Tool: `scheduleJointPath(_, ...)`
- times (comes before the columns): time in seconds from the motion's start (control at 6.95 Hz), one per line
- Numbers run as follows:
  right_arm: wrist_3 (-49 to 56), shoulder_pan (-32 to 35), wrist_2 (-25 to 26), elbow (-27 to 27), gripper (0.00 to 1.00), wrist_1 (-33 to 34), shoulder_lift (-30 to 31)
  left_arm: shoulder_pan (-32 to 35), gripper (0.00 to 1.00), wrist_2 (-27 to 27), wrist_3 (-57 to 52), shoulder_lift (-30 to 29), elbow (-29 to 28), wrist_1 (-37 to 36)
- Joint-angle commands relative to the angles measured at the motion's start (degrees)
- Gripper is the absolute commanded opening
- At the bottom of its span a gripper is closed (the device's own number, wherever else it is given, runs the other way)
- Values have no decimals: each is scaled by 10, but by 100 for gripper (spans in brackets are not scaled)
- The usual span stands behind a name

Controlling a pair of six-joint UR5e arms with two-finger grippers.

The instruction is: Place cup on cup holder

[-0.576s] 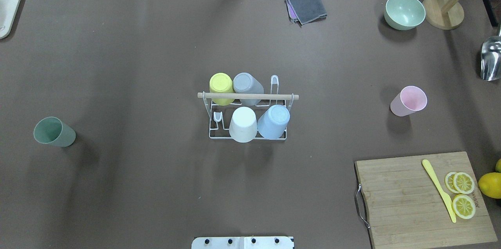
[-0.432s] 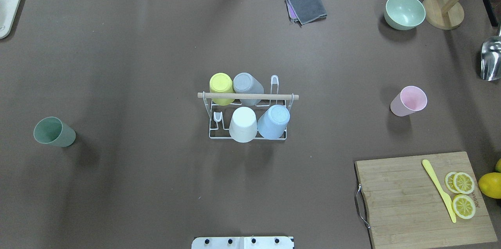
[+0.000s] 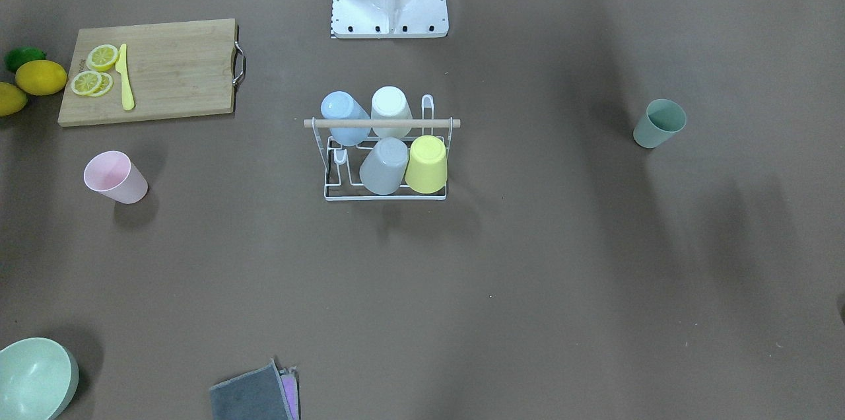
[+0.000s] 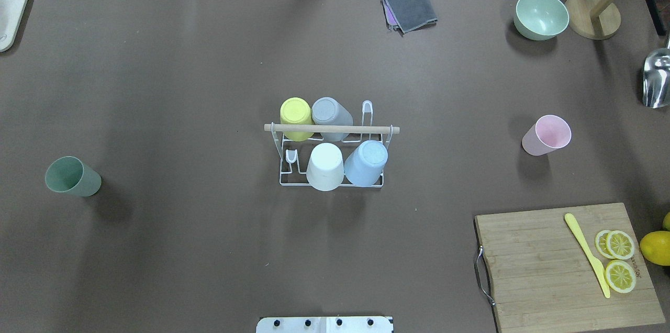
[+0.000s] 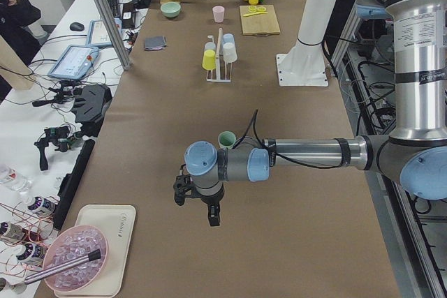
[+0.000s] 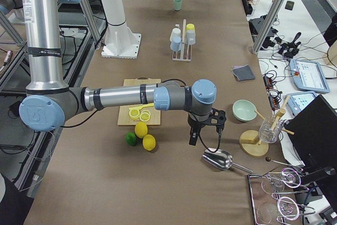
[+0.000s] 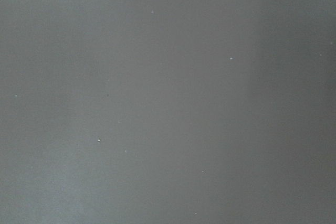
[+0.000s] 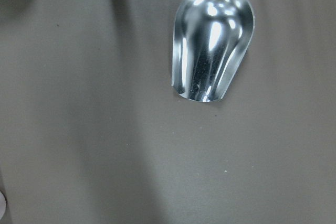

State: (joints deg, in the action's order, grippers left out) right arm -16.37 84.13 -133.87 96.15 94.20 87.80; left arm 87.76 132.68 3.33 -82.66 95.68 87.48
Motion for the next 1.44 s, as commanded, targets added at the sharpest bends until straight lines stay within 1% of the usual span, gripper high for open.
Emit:
scheduleJointPath(0.0, -32, -40, -57, -6, 99, -1, -22, 6, 97, -3, -5, -7, 33, -11)
scheduleJointPath(0.14, -71, -62, -57, -7, 100, -1, -49, 6, 97, 2, -5, -6, 48, -9)
scheduleJointPath(0.29, -117, -92, -53, -10, 100, -3, -61, 5, 97, -1, -3, -27, 52, -5)
scheduleJointPath(0.43, -118, -123, -43, -27, 100, -6, -75, 3, 97, -3, 37, -81, 51, -10)
scheduleJointPath(0.58, -119, -142, -27, -57, 100, 2, -112, -1, 97, -3, 93, -155, 22, -13)
scheduleJointPath(0.72, -119, -160, -25, -86, 100, 14, -139, -1, 97, -3, 103, -228, -30, -46)
scheduleJointPath(0.86, -120, -187, -24, -97, 100, 33, -161, -4, 97, -4, 103, -299, -80, -107)
scheduleJointPath(1.01, -117, -206, -20, -131, 100, 36, -188, -5, 97, -5, 103, -374, -155, -141)
scheduleJointPath(1.15, -114, -214, -22, -163, 100, 39, -212, -6, 97, -21, 103, -427, -217, -144)
scheduleJointPath(1.3, -112, -217, -22, -183, 100, 63, -235, -11, 97, -49, 104, -453, -252, -145)
